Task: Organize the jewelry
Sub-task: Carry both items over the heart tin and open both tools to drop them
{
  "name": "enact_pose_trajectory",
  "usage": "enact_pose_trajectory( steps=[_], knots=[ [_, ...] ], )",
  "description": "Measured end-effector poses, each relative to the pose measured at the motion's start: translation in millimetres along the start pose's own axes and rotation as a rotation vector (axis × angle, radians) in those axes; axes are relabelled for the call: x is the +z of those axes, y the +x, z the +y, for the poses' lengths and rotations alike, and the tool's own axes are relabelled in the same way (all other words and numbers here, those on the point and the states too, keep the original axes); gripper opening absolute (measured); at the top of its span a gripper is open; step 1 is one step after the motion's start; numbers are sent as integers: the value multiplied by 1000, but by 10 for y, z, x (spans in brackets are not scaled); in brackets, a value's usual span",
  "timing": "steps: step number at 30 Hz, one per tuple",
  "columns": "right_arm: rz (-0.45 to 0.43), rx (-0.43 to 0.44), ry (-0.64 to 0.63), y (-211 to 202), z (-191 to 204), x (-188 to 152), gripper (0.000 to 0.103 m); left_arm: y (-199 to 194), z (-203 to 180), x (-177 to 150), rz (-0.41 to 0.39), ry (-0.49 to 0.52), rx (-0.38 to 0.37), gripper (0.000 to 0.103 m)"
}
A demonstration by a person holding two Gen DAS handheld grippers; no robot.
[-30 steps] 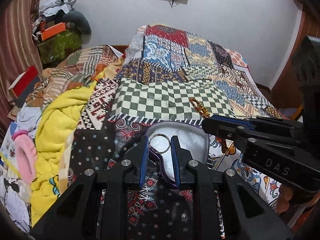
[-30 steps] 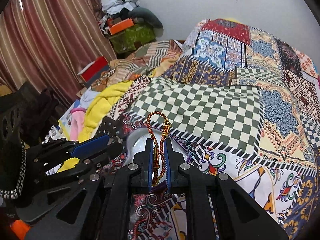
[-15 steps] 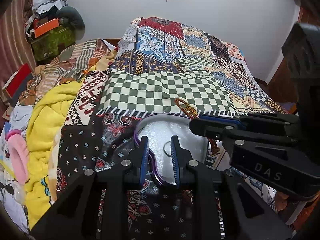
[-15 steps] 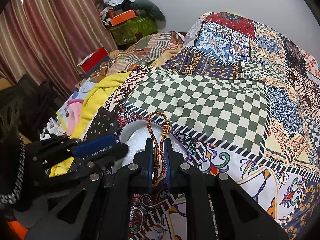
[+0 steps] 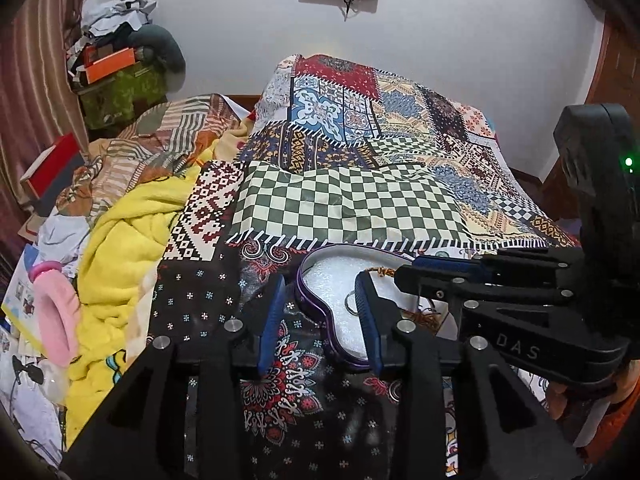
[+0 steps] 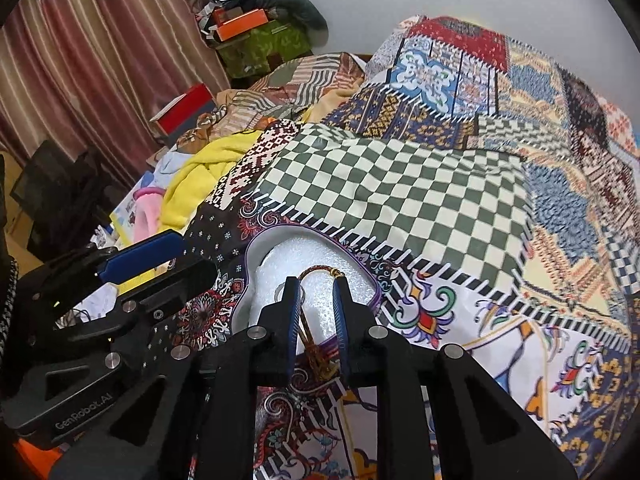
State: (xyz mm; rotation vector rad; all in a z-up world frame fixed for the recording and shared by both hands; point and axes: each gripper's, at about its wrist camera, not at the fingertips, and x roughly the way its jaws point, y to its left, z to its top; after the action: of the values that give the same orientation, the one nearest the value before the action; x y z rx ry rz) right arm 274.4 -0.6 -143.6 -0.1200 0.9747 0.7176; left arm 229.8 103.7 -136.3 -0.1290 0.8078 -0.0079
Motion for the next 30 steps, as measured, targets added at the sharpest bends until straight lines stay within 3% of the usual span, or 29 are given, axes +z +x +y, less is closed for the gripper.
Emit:
enact_pose_trajectory(
  steps=[2, 4, 7, 21, 24, 30],
  knots=[
    [-13, -20, -13, -93, 34, -3, 21, -60, -27, 1, -8, 3, 0, 39],
    [-34, -34, -17, -198, 50, -7, 34, -129, -48, 11, -19, 5, 0, 40],
    [-86, -66, -28, -407, 73, -17, 42, -262, -100, 30, -40, 10, -1, 43],
    [-228, -193, -38, -1310, 10, -271, 51, -802, -493, 15, -105, 71, -30, 56],
    [-230, -214, -37, -1406, -29, -374, 51, -839, -602, -34, -101, 96, -37, 62],
    [-204, -251, -21, -1464, -182, -596, 52, -738, -779, -182, -37, 122, -75, 62]
  ],
)
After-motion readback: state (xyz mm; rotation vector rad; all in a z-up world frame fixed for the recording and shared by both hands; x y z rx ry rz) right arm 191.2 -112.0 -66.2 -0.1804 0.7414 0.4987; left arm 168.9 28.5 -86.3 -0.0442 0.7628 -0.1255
